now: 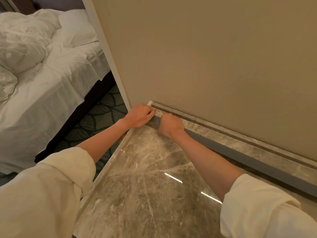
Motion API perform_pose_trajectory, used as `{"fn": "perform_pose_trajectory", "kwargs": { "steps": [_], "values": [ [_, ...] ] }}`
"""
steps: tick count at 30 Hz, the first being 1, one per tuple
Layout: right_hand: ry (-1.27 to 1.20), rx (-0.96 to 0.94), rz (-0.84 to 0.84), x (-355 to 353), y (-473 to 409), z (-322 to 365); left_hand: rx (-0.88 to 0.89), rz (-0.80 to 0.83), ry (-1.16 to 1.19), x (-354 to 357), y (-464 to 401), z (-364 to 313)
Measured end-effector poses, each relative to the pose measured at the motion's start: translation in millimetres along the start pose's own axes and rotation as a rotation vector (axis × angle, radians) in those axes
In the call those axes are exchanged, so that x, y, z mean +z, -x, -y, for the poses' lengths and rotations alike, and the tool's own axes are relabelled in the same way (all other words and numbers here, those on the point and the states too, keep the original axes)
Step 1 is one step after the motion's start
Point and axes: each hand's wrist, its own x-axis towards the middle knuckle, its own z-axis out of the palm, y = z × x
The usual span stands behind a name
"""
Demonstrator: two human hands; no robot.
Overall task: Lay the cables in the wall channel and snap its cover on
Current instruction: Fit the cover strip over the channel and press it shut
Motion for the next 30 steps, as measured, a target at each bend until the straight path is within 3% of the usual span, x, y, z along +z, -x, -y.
{"fn": "perform_pose_trajectory", "kwargs": {
  "steps": [3,8,14,19,30],
  "values": [
    [-0.037,0.036,0.131,-6.2,-3.8,-3.0,0.003,-0.065,-0.336,7.1,-5.6,-7.6],
    [-0.179,0.150,0.348,-19.5,-14.0,-0.8,0.080,-0.004,-0.555,9.6,-9.3,-8.8],
    [-0.111,0.130,0.287,-13.0,-16.1,-0.4,0.067,-0.053,-0.524,14.4,-12.6,-7.9],
    [-0.108,0.137,0.282,-11.5,-17.9,-0.7,0.096,-0.114,-0.707,15.7,-7.4,-5.6],
    [-0.086,0.144,0.252,-9.3,-21.2,-1.3,0.071,-0.106,-0.544,24.7,-15.1,-3.3]
  ]
}}
